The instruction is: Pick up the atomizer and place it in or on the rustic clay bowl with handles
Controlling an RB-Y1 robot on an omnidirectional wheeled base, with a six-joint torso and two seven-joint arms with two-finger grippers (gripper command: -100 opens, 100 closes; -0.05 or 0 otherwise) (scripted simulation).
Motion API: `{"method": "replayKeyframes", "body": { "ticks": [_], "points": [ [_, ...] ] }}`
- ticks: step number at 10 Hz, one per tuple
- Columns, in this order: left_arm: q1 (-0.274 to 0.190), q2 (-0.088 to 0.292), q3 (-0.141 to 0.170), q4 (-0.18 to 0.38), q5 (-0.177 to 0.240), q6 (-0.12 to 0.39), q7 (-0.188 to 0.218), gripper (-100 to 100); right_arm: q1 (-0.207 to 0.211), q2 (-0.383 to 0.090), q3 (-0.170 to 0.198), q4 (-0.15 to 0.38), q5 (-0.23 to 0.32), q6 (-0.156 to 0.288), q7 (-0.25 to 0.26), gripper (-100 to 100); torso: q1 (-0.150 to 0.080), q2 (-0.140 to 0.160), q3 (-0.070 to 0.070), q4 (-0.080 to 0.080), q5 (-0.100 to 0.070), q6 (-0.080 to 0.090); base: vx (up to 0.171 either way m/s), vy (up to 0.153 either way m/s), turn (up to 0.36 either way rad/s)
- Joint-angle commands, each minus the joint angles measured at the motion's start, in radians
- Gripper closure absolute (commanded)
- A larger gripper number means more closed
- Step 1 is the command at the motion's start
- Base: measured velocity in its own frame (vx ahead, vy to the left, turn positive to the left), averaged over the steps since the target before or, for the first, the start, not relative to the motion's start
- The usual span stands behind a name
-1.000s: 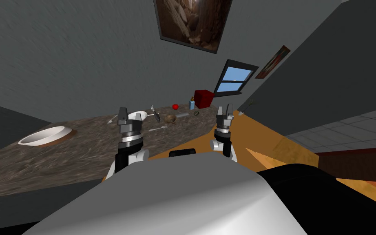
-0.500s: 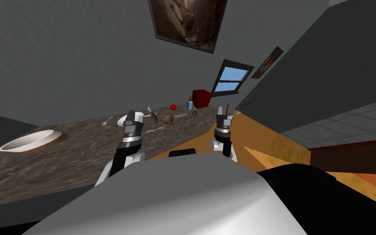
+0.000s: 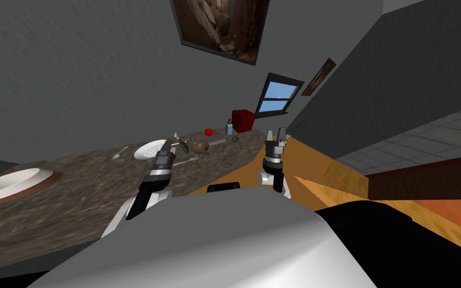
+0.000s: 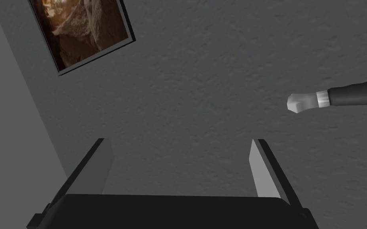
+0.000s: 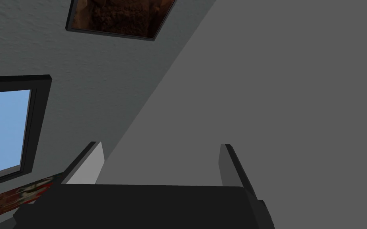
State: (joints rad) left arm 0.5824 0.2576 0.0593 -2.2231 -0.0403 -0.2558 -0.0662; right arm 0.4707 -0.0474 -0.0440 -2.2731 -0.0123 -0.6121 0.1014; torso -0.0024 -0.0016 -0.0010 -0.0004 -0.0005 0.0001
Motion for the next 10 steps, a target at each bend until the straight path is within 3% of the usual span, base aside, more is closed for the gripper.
{"method": "replayKeyframes", "body": {
  "ticks": [1,10],
  "points": [
    [0.016,0.034,0.014,0.01,-0.006,0.042,-0.006,-100,0.0,0.0,0.0,0.0,0.0,0.0,0.0,0,0.0,0.0,0.0,0.0,0.0,0.0,0.019,-0.052,-0.116],
    [0.085,0.241,0.097,0.113,-0.045,0.293,-0.048,-100,0.0,0.0,0.0,0.0,0.0,0.0,0.0,0,-0.001,0.0,0.0,0.0,0.0,0.0,0.031,-0.05,-0.118]
  ]
}}
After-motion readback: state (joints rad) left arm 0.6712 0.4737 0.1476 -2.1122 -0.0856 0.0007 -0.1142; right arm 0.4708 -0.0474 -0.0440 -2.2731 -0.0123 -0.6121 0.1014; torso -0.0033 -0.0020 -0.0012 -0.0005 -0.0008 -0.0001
